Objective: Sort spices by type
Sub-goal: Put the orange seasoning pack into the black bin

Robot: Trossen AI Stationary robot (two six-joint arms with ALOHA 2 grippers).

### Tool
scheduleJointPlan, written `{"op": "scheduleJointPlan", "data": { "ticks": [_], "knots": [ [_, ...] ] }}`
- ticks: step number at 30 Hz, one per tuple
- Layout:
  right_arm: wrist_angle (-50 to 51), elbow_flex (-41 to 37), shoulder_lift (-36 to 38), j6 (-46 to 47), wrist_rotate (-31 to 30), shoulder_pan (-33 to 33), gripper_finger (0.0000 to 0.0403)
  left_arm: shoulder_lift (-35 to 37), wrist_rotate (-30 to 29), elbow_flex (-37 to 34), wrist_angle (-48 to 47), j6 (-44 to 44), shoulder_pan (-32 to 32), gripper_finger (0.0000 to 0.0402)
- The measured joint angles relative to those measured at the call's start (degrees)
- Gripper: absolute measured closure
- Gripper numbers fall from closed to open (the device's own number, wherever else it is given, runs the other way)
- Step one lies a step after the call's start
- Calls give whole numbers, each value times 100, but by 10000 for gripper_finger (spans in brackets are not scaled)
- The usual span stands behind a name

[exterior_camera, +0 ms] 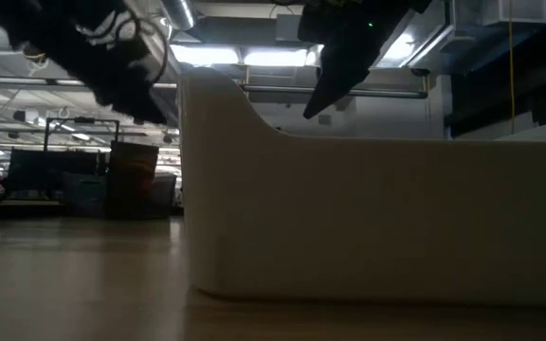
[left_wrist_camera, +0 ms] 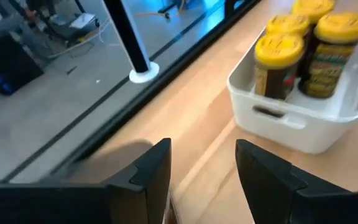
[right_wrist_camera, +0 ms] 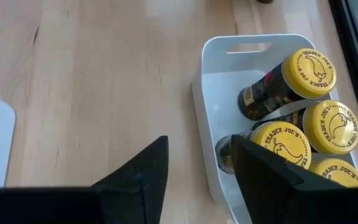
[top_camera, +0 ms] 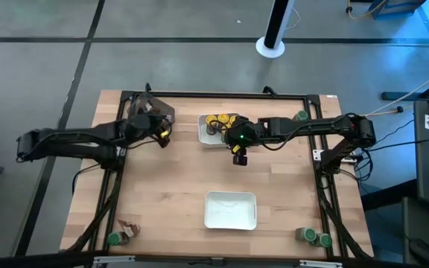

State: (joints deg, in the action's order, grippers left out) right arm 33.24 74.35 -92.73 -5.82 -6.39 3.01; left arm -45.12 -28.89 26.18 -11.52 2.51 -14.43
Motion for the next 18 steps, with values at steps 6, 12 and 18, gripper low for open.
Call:
{"op": "scheduleJointPlan", "data": {
  "ticks": [6,12,18],
  "knots": [
    [-36,2,0,4,0,-4,230,0,53,776,-789,-143,324,246],
    [-365,-227,-8,0,0,-4,230,0,464,1040,-1094,51,873,246],
    [-689,-482,-11,5,2,-4,230,-2,1231,1070,-1095,63,1522,246]
  ]
}}
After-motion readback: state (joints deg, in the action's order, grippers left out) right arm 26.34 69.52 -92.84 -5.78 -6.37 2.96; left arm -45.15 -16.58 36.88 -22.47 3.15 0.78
